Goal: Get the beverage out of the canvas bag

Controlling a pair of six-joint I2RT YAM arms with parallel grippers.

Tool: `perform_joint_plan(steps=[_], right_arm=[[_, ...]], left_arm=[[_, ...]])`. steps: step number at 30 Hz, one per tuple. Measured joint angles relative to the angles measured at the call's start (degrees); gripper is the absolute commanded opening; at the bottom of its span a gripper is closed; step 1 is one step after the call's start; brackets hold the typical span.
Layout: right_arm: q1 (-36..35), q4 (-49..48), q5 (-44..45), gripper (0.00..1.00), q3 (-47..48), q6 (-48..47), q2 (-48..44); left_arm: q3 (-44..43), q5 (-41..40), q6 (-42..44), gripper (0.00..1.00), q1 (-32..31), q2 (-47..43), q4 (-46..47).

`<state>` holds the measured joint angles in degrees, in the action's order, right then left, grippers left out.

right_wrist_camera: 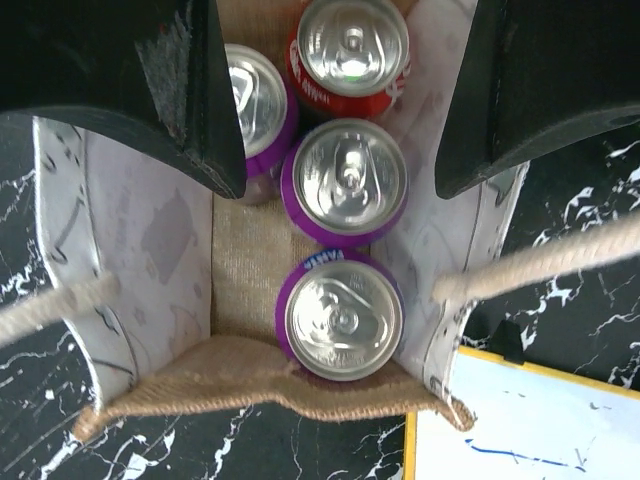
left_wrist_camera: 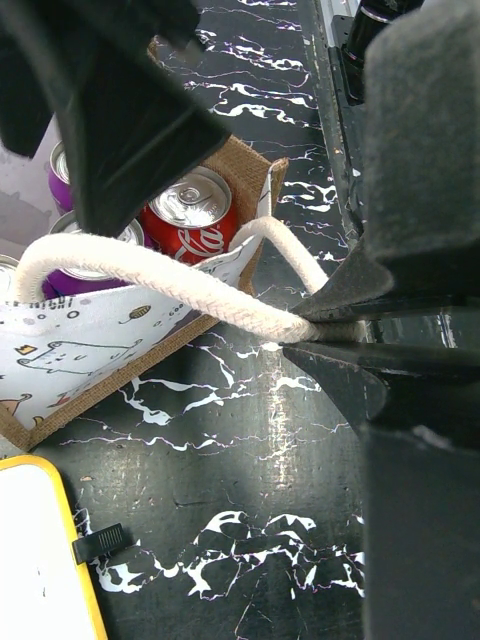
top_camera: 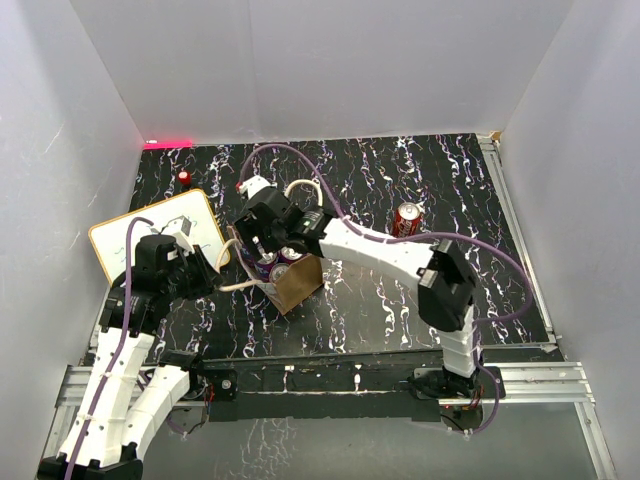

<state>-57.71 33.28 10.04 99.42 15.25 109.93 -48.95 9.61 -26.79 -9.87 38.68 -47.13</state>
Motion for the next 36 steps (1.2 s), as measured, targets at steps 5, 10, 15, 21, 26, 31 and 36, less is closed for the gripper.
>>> perform_joint_plan(steps=[5, 10, 15, 21, 26, 31, 36], right_arm=[[0.0, 0.5, 0.2, 0.74, 5.5, -2.3, 6.4], [0.0, 0.9, -0.1, 0.74, 9.6, -3.7, 10.5], [0.0, 0.9, -0.2, 0.74, 12.3, -4.8, 14.2], [0.4, 1.2, 0.3, 0.77, 15.5, -5.9, 18.2], [1.2, 0.7, 0.3, 0.80, 16.8, -6.0, 21.1], [1.9, -1.0, -0.6, 0.81, 16.9, -5.9, 22.3], [2.1, -3.0, -0.7, 0.81, 16.5, -6.9, 22.4]], left_arm=[[0.0, 0.0, 0.0, 0.00, 0.0, -0.2, 0.0], [0.0, 0.0, 0.0, 0.00, 0.0, -0.2, 0.0], [0.0, -0.1, 0.0, 0.00, 0.0, -0.2, 0.0], [0.0, -0.4, 0.0, 0.00, 0.0, -0.2, 0.0], [0.0, -0.6, 0.0, 0.00, 0.1, -0.2, 0.0], [0.0, -0.6, 0.0, 0.00, 0.1, -0.1, 0.0], [0.0, -0.6, 0.0, 0.00, 0.1, -0.1, 0.0]])
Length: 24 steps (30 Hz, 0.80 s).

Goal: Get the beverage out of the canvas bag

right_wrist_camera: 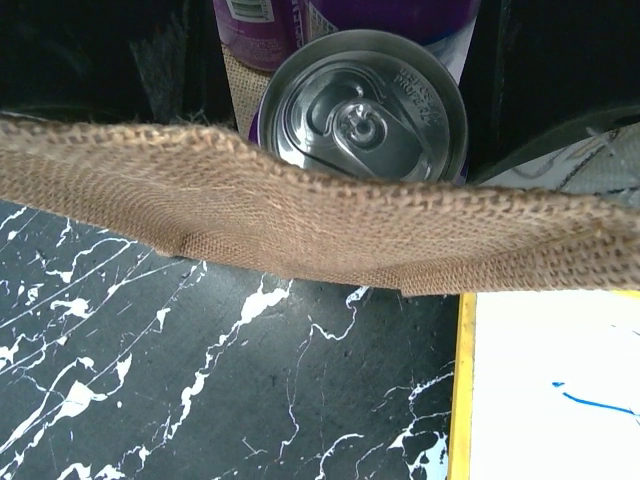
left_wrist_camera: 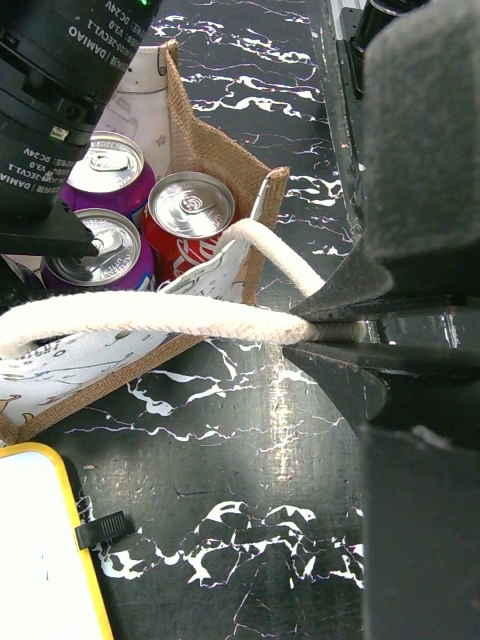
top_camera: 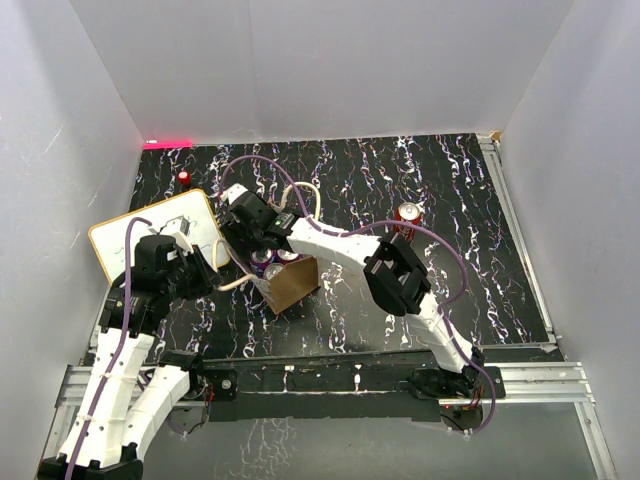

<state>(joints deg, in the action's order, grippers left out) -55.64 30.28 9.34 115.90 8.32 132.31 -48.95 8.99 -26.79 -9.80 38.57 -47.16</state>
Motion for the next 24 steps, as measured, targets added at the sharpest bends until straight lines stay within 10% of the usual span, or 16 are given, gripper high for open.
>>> perform_joint_plan(steps=[24], right_arm=[[0.2, -3.1, 0.3, 0.22, -1.6, -1.1, -1.1]], left_arm=[[0.0, 0.0, 0.0, 0.00, 0.4, 0.2, 0.0]])
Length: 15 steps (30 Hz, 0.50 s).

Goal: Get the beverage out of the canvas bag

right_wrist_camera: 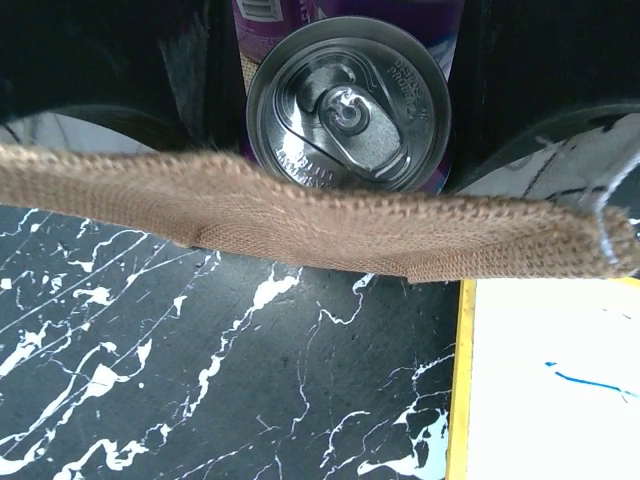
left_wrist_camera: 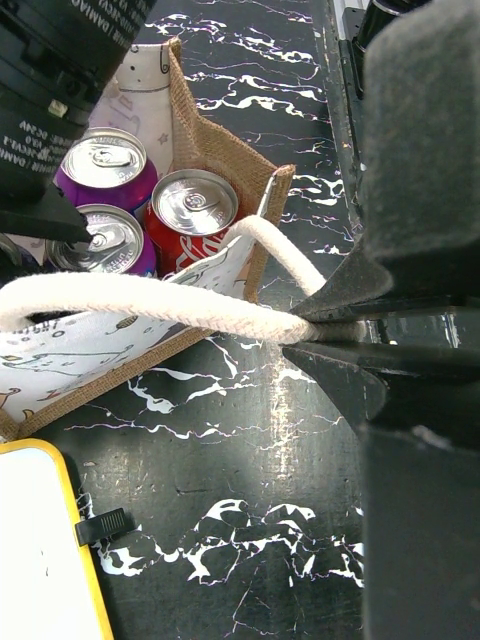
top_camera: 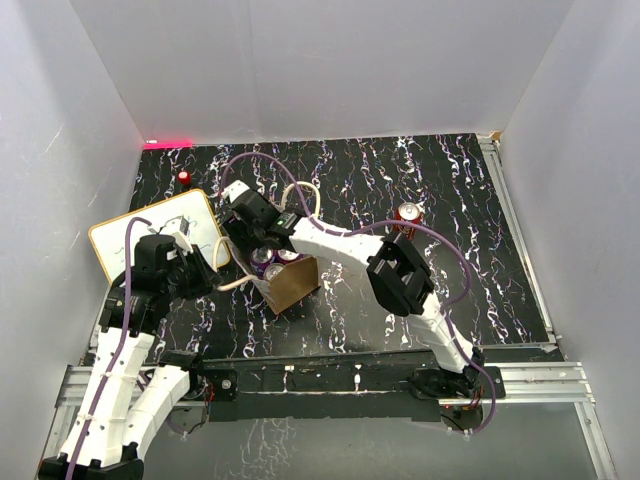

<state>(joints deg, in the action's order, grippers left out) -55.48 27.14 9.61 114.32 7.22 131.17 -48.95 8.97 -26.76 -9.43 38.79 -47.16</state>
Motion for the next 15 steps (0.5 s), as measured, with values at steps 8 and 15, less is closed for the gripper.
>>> perform_joint_plan(steps=[8, 15], right_arm=[[0.1, -0.9, 2.1, 0.12, -2.8, 1.4, -5.9], [0.1, -3.1, 3.6, 0.10, -6.6, 3.0, -14.8]], left_arm=[[0.0, 0.0, 0.1, 0.00, 0.0, -0.1, 0.0], [0.0, 0.0, 0.2, 0.00, 0.0, -0.3, 0.0]])
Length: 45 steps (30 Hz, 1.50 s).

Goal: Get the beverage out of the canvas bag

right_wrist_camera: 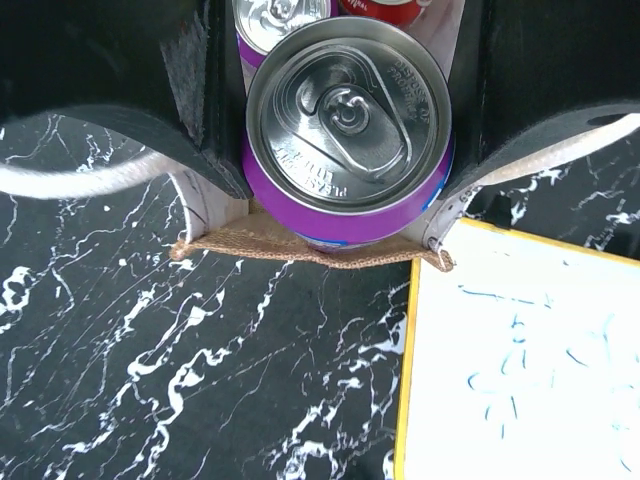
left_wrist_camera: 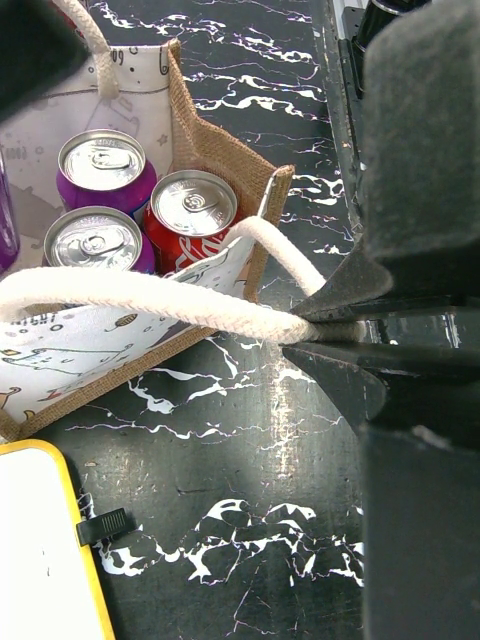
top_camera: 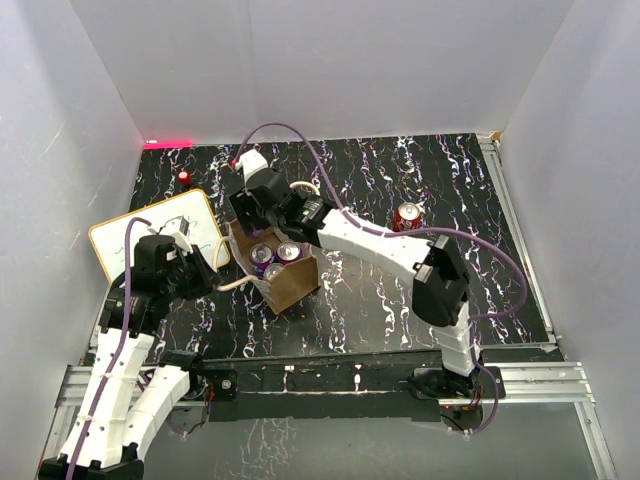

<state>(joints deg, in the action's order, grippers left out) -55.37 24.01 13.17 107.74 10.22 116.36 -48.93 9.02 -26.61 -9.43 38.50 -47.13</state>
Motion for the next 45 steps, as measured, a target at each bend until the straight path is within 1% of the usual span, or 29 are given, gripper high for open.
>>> perform_joint_plan(steps=[10, 15, 19, 22, 25, 28, 31, 34, 36, 40, 45], right_arm=[[0.0, -2.4, 1.7, 0.09, -7.6, 1.9, -10.1], [0.0, -2.9, 1.3, 0.09, -14.1, 4.1, -18.1], [0.0, -4.2, 0.9, 0.09, -24.2, 6.4, -29.8], [0.0, -4.7, 2.3, 0.09, -33.0, 8.0, -39.8], [0.0, -4.7, 5.6, 0.09, -41.7, 9.7, -48.5], [0.1, -3.4, 11.0, 0.09, -52.4, 12.6, -56.5], [0.3, 0.1, 15.1, 0.09, -61.1, 16.2, -61.0], [0.8, 4.5, 18.0, 0.09, -68.0, 20.7, -62.2], [1.2, 7.6, 19.5, 0.09, -70.4, 23.5, -61.9], [3.9, 10.5, 22.6, 0.07, -69.5, 26.0, -58.9], [14.1, 9.4, 23.4, 0.07, -64.2, 22.2, -52.0]], left_arm=[[0.1, 0.0, 0.0, 0.00, 0.1, 0.0, 0.0], [0.1, 0.0, 0.0, 0.00, 0.3, 0.2, 0.0], [0.1, 0.0, 0.0, 0.00, 0.3, 0.4, 0.0], [0.1, 0.0, 0.0, 0.00, 0.3, 0.7, 0.0], [0.1, 0.0, 0.0, 0.00, 0.3, 1.0, 0.0], [0.1, 0.0, 0.0, 0.00, 0.3, 1.0, 0.0], [0.1, 0.0, 0.0, 0.00, 0.3, 1.0, 0.0], [0.1, 0.0, 0.0, 0.00, 0.3, 1.1, 0.0], [0.1, 0.0, 0.0, 0.00, 0.3, 1.2, 0.0], [0.1, 0.0, 0.0, 0.00, 0.3, 1.2, 0.0], [0.1, 0.0, 0.0, 0.00, 0.3, 1.1, 0.0]])
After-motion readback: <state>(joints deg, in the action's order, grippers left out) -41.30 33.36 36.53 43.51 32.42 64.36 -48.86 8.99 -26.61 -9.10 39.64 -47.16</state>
